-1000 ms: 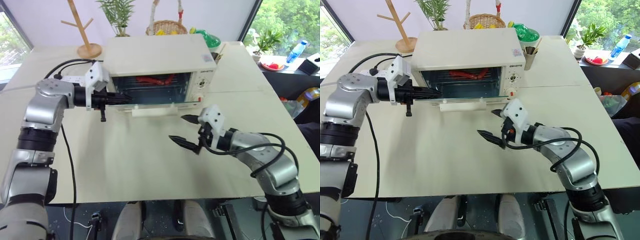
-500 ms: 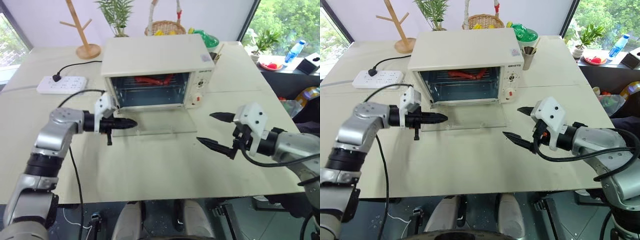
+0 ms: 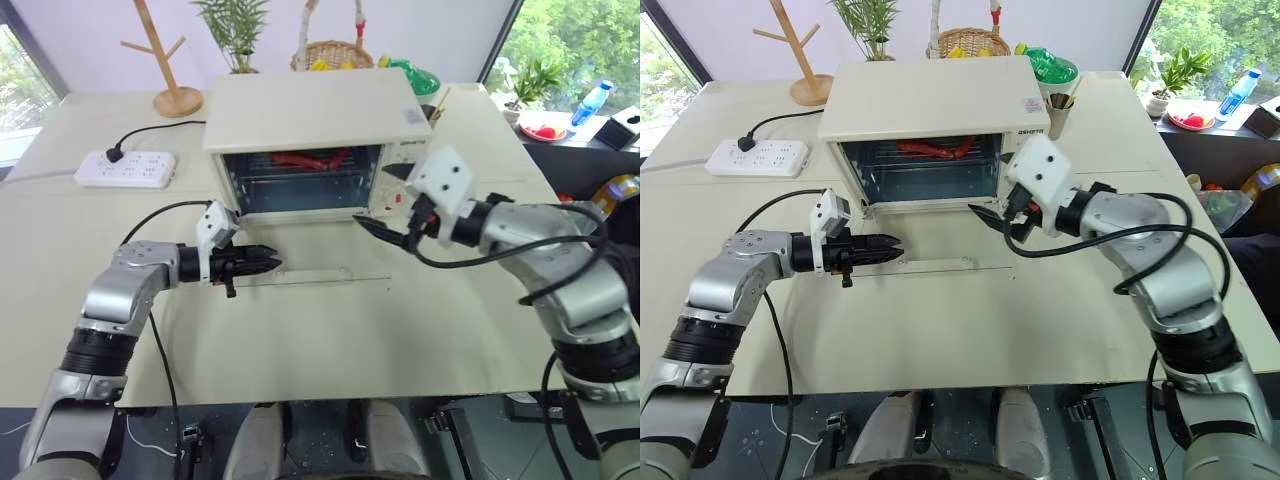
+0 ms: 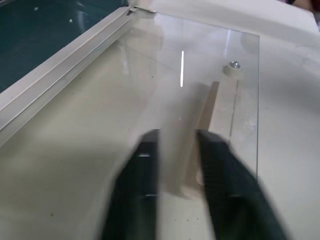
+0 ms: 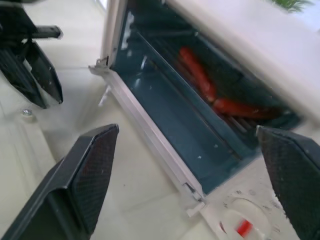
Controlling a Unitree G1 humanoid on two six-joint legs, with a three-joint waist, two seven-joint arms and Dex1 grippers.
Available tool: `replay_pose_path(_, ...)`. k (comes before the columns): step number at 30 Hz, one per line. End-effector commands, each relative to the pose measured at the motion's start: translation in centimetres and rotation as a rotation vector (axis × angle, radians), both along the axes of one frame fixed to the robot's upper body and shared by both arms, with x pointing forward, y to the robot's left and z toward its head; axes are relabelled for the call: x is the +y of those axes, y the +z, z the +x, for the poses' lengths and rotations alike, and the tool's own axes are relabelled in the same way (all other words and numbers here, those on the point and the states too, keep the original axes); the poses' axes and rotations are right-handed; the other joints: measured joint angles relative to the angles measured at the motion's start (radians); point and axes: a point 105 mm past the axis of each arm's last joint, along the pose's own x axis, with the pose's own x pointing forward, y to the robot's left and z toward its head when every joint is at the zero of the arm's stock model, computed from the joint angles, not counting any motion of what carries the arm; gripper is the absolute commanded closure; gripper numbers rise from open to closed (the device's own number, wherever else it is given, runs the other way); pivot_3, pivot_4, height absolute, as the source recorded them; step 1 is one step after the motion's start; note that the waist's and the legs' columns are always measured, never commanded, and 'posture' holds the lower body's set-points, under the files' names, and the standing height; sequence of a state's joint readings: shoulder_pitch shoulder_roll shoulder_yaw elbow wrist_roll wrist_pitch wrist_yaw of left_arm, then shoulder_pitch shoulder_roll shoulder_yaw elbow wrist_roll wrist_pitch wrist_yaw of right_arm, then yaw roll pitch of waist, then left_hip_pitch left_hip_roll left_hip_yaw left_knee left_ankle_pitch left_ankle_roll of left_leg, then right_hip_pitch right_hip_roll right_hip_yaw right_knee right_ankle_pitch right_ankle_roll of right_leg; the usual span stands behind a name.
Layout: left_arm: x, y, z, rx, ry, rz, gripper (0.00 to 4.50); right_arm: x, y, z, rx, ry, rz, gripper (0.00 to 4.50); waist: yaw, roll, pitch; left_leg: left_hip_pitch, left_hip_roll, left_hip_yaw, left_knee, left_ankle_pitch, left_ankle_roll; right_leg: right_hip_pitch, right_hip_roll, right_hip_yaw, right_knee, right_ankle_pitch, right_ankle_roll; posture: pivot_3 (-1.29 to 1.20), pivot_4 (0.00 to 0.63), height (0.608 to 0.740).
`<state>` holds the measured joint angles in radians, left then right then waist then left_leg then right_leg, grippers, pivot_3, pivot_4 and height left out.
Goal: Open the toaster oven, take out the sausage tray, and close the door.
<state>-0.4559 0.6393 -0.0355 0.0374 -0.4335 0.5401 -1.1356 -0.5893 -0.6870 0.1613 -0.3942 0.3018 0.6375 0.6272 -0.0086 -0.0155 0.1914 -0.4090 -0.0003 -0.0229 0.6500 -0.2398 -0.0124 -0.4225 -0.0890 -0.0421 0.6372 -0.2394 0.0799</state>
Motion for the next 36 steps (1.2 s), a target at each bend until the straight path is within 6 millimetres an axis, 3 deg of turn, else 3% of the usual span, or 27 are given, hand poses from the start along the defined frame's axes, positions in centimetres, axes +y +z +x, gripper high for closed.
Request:
replay_pose_path(1, 0.3, 1.9, -0.7, -0.026, -0.009, -0.045, 1.20, 0.2, 1.5, 0.2, -0.075, 0.014, 0.002, 0.00, -0.002, 0.000, 0.000, 0.000, 0.000, 0.000, 0.000, 0.000, 0.000, 0.000, 0.000, 0.000, 0.000, 0.000, 0.000, 0.00, 0.150, 0.740)
replay_pose_path(3, 0.6, 2.2, -1.1, -0.015, -0.013, -0.057, 0.13, 0.2, 1.5, 0.2, -0.073, 0.020, 0.001, 0.00, -0.002, 0.000, 0.000, 0.000, 0.000, 0.000, 0.000, 0.000, 0.000, 0.000, 0.000, 0.000, 0.000, 0.000, 0.000, 0.00, 0.150, 0.740)
replay_pose_path(4, 0.8, 2.5, -1.2, -0.018, -0.006, -0.062, 0.06, 0.2, 1.5, 0.2, -0.071, 0.022, 0.001, 0.00, -0.002, 0.000, 0.000, 0.000, 0.000, 0.000, 0.000, 0.000, 0.000, 0.000, 0.000, 0.000, 0.000, 0.000, 0.000, 0.00, 0.150, 0.740)
replay_pose_path(11, 2.6, 7.1, -1.2, -0.134, 0.049, -0.098, 0.06, -0.1, 1.4, 0.0, -0.064, 0.028, -0.005, 0.00, -0.002, 0.000, 0.000, 0.001, 0.000, 0.000, 0.000, 0.000, 0.000, 0.000, 0.001, 0.000, 0.001, 0.000, 0.000, 0.00, 0.150, 0.740)
replay_pose_path(15, 4.2, 10.7, -1.2, -0.252, 0.098, -0.075, 0.06, 0.0, 1.4, 0.4, -0.078, 0.023, -0.013, 0.00, -0.003, 0.000, 0.000, 0.001, 0.000, 0.000, 0.000, 0.000, 0.000, 0.000, 0.001, 0.000, 0.001, 0.000, 0.000, 0.00, 0.150, 0.740)
replay_pose_path(20, 5.8, 11.4, -1.5, -0.268, 0.134, -0.044, 0.06, 1.0, 0.9, 1.2, -0.123, 0.029, -0.051, 0.00, -0.006, 0.000, 0.000, 0.001, 0.000, 0.001, -0.001, 0.000, 0.000, 0.000, 0.001, 0.000, 0.001, 0.000, 0.000, 0.00, 0.150, 0.740)
replay_pose_path(25, 5.9, 11.3, -1.1, -0.269, 0.149, -0.040, 0.06, 3.1, 0.8, 3.3, -0.176, 0.020, -0.071, 0.00, -0.006, 0.000, 0.000, 0.001, 0.001, 0.001, -0.001, 0.000, 0.000, -0.001, 0.001, 0.001, 0.001, 0.000, 0.000, 0.00, 0.150, 0.740)
replay_pose_path(28, 5.5, 11.1, -0.9, -0.271, 0.143, -0.047, 0.00, 3.8, 1.0, 4.7, -0.212, -0.005, -0.077, 0.91, -0.006, 0.000, 0.000, 0.001, 0.000, 0.002, 0.000, 0.000, 0.000, -0.002, 0.001, 0.001, 0.002, 0.000, 0.000, 0.00, 0.150, 0.740)
replay_pose_path(34, 4.8, 11.0, -0.7, -0.271, 0.124, -0.052, 0.00, 5.3, 0.8, 5.3, -0.267, 0.028, -0.116, 3.94, -0.005, 0.000, 0.000, 0.001, 0.000, 0.002, -0.001, 0.000, 0.000, -0.002, 0.001, 0.001, 0.002, 0.000, 0.000, 0.00, 0.150, 0.740)
replay_pose_path(36, 4.8, 11.0, -0.7, -0.270, 0.122, -0.053, 0.00, 6.2, 0.5, 5.4, -0.282, 0.048, -0.135, 4.05, -0.007, 0.000, 0.000, 0.001, 0.000, 0.002, -0.001, 0.000, 0.000, -0.002, 0.001, 0.001, 0.002, 0.000, 0.000, 0.00, 0.150, 0.740)
